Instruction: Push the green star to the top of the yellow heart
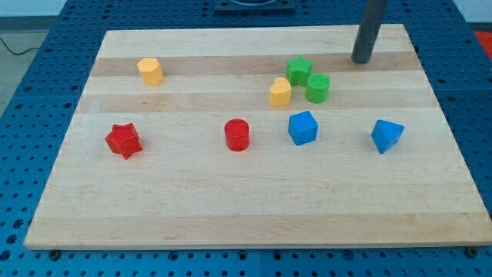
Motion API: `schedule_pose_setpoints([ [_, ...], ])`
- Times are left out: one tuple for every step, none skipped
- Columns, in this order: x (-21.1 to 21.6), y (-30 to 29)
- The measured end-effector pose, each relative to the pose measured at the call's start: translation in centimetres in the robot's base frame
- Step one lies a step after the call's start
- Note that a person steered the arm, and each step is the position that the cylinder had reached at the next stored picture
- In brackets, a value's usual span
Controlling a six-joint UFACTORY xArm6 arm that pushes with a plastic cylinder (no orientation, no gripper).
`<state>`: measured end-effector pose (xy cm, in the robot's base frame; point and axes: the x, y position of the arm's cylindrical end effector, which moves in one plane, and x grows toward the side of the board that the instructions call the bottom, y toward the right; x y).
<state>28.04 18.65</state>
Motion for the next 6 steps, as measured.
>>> schedule_pose_setpoints([
  [-0.7, -3.2],
  [-0.5, -6.7],
  [0.5, -7.7],
  [1.3, -7.7],
  [2.1, -8.0],
  [3.3, -9.8],
])
